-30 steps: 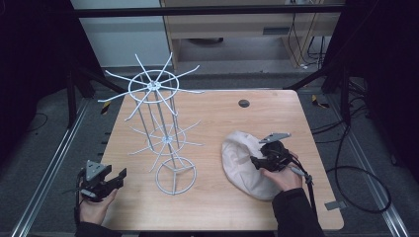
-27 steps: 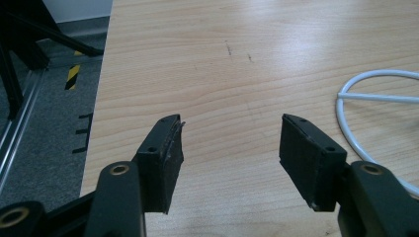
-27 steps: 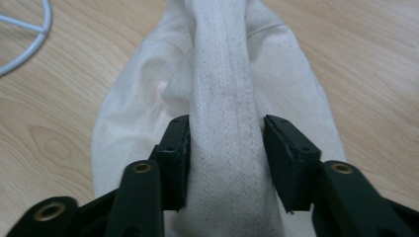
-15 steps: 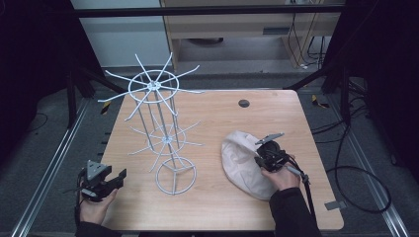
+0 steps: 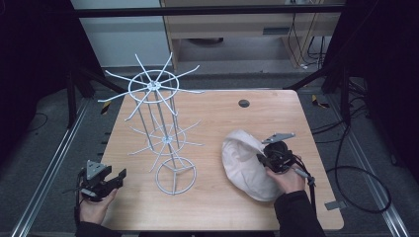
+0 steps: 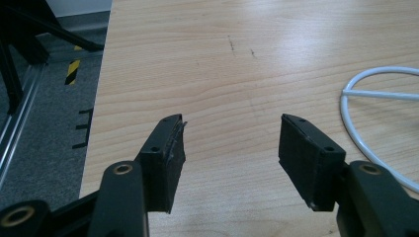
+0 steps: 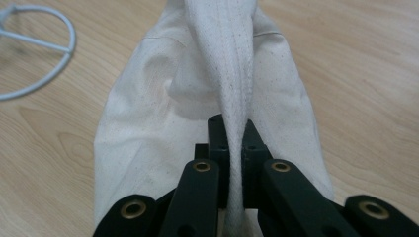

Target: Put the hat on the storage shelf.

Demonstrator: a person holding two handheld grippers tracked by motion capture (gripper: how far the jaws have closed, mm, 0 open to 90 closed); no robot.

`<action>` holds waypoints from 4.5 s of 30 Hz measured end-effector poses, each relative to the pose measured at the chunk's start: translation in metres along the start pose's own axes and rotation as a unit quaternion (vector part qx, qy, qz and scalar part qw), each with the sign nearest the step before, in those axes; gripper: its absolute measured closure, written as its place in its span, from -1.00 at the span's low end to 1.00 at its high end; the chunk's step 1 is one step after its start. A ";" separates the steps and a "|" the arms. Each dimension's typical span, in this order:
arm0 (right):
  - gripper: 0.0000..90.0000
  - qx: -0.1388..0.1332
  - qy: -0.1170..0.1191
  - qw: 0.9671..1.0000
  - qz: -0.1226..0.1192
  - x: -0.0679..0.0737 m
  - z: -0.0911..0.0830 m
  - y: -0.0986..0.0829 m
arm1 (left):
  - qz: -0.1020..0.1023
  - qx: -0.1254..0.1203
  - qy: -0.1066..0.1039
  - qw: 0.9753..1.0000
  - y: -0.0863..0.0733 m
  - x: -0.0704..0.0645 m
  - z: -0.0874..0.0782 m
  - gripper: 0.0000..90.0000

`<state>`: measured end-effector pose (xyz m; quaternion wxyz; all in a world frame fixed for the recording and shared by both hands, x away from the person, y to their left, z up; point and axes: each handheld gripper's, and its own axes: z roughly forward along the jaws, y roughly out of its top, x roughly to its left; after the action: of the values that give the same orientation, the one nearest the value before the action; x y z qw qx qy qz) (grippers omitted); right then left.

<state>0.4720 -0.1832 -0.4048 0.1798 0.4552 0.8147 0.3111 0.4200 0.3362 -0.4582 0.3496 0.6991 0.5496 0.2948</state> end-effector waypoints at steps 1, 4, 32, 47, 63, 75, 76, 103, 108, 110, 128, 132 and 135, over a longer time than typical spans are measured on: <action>0.96 -0.021 0.002 1.000 0.002 -0.001 -0.008 -0.001 | 0.001 0.000 0.001 1.000 0.000 0.000 0.000 -0.04; 0.96 -0.037 0.003 0.999 0.002 -0.001 -0.014 -0.003 | -0.001 -0.001 0.001 1.000 0.000 0.000 0.000 -0.04; 0.96 -0.269 0.012 0.963 0.022 -0.004 -0.084 -0.022 | 0.001 -0.001 0.001 1.000 0.000 -0.002 0.000 -0.04; 0.97 -0.375 0.021 0.927 0.007 0.013 -0.137 -0.003 | 0.000 -0.001 0.001 1.000 0.000 -0.002 0.000 -0.04; 0.97 -0.464 0.043 0.885 0.012 0.029 -0.170 0.021 | 0.000 0.000 0.001 1.000 -0.001 -0.002 0.000 -0.04; 0.97 -0.514 0.066 0.855 0.012 0.044 -0.186 0.040 | 0.000 0.000 0.001 1.000 -0.001 -0.002 0.000 -0.04; 0.97 -0.517 0.069 0.853 0.009 0.046 -0.185 0.042 | 0.000 0.000 0.001 1.000 -0.001 -0.002 0.000 -0.04; 0.96 -0.471 0.128 0.873 0.002 0.076 -0.131 0.057 | 0.002 0.001 0.002 1.000 -0.001 -0.003 0.002 -0.03; 0.95 -0.446 0.136 0.885 -0.008 0.075 -0.120 0.051 | 0.002 0.001 0.002 1.000 -0.001 -0.003 0.002 -0.03; 0.94 -0.434 0.141 0.890 -0.012 0.074 -0.116 0.048 | 0.002 0.001 0.002 1.000 -0.001 -0.003 0.002 -0.03; 0.80 -0.362 0.156 0.918 -0.035 0.084 -0.086 0.044 | 0.001 0.002 0.001 1.000 -0.001 -0.003 0.002 -0.03; 0.68 -0.357 0.151 0.921 -0.035 0.086 -0.083 0.046 | 0.000 0.001 0.001 1.000 -0.001 -0.003 0.002 -0.03; 0.55 -0.352 0.146 0.924 -0.036 0.086 -0.080 0.046 | -0.001 0.001 0.001 1.000 -0.001 -0.003 0.002 -0.03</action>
<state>0.4102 -0.1193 -0.3148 0.2186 0.2826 0.6858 0.6341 0.4199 0.3336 -0.4603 0.3487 0.6988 0.5506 0.2948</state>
